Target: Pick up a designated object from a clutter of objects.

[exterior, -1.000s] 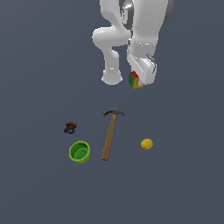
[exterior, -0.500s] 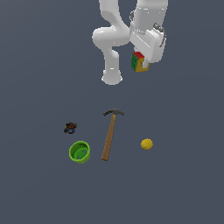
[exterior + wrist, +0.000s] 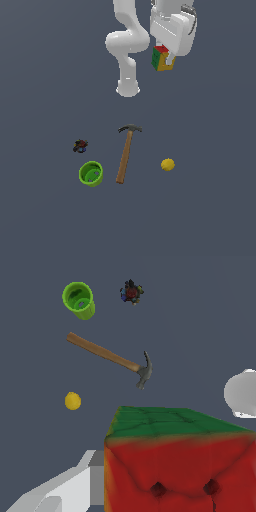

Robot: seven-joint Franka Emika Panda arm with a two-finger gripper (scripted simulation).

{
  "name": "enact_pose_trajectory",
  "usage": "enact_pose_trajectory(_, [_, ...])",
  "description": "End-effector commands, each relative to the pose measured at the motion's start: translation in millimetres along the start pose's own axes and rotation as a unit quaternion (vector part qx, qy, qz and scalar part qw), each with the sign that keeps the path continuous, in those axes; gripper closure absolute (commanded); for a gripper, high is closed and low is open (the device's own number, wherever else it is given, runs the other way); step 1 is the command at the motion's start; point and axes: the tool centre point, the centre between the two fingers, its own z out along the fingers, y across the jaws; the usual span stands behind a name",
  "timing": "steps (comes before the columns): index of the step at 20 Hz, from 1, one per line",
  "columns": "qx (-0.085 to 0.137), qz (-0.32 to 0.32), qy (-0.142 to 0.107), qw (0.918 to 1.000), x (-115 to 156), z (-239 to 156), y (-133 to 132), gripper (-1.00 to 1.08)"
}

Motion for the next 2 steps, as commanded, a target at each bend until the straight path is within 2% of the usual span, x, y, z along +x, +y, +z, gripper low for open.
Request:
enact_pose_trajectory(1, [0.0, 0.0, 0.0, 1.0, -0.2, -4.3, -0.2, 1.08])
enact_pose_trajectory(2, [0.0, 0.0, 0.0, 1.0, -0.2, -4.5, -0.2, 1.08])
